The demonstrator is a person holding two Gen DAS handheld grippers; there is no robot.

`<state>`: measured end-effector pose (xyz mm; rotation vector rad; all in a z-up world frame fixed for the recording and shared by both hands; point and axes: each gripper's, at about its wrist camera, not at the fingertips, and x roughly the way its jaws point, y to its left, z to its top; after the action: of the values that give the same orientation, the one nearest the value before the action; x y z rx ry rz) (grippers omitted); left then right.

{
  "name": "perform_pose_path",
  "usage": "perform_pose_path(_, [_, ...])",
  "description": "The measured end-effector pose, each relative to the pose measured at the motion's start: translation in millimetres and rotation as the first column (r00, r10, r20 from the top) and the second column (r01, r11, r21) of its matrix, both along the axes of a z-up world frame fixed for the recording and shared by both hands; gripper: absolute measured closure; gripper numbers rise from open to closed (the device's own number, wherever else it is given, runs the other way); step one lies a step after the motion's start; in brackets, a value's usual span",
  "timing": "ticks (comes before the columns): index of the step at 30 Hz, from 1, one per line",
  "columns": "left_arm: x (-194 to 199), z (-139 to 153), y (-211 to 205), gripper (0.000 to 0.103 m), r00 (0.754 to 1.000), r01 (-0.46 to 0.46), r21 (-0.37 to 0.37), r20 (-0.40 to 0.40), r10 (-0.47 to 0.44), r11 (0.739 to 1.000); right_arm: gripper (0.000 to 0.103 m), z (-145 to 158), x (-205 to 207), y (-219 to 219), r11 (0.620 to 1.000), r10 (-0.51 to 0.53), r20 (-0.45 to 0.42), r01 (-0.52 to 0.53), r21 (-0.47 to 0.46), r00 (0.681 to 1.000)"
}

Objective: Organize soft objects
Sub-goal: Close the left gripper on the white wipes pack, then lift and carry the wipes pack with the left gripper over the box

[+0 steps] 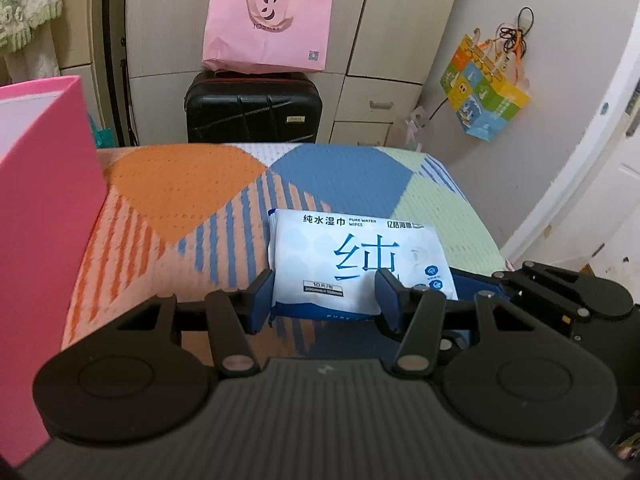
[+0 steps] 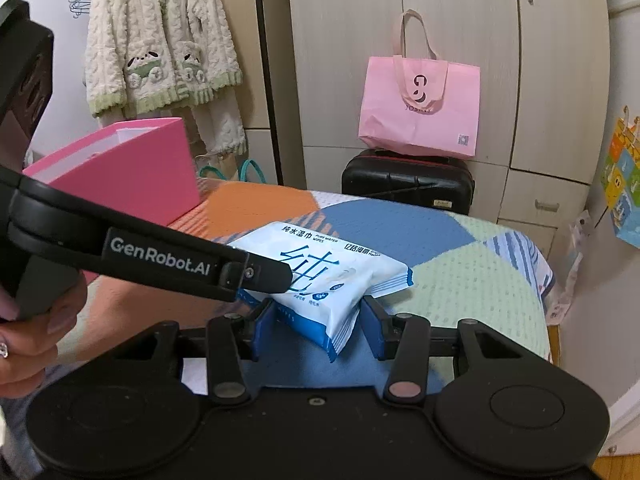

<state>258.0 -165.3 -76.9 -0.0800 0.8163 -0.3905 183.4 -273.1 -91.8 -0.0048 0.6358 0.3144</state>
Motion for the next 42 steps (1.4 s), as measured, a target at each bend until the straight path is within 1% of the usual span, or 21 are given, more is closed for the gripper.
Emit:
perform_pose_path(10, [-54.9, 15.5, 20.9, 0.051, 0.999, 0.042, 0.042, 0.028, -0.043, 0.998, 0.051, 15.0, -51.2, 26.1, 1.000, -0.022, -0.025, 0.022, 0.008, 0.999])
perform_pose_path(14, [-73.2, 21.2, 36.7, 0.050, 0.997, 0.078, 0.030, 0.020, -0.078, 0.997, 0.051, 22.5, -74.1, 37.2, 0.999, -0.034, -0.032, 0.034, 0.014, 0.999])
perform_pose_path(21, [-113.4, 29.9, 57.2, 0.050, 0.994, 0.106, 0.032, 0.037, -0.107, 0.994, 0.051, 35.5, -110.2, 61.1, 0.999, -0.043, -0.045, 0.043, 0.009, 0.998])
perform_pose_path(29, [-157.8, 34.7, 79.6, 0.050, 0.992, 0.117, 0.038, 0.044, -0.119, 0.992, 0.051, 44.2, -149.2, 90.7, 0.999, -0.039, -0.061, 0.038, -0.024, 0.997])
perform_pose_path(33, [-181.0, 38.6, 98.0, 0.050, 0.993, 0.109, 0.022, 0.042, -0.110, 0.994, 0.051, 50.8, -170.5, 109.5, 0.999, -0.026, -0.056, 0.023, -0.045, 0.998])
perform_pose_path(36, [-202.7, 45.0, 109.7, 0.050, 0.991, 0.110, 0.037, 0.067, -0.112, 0.993, 0.051, 58.3, -185.7, 123.8, 0.998, -0.006, -0.046, 0.004, -0.059, 0.999])
perform_pose_path(39, [-223.2, 54.2, 123.3, 0.050, 0.990, 0.097, 0.044, 0.097, -0.100, 0.994, 0.051, 67.1, -200.0, 135.6, 0.999, 0.020, -0.032, -0.022, -0.041, 0.999])
perform_pose_path(42, [-241.0, 65.8, 138.7, 0.050, 0.987, 0.076, 0.040, 0.136, -0.081, 0.996, 0.051, 77.9, -212.9, 149.1, 0.998, 0.043, 0.007, -0.042, -0.045, 0.999])
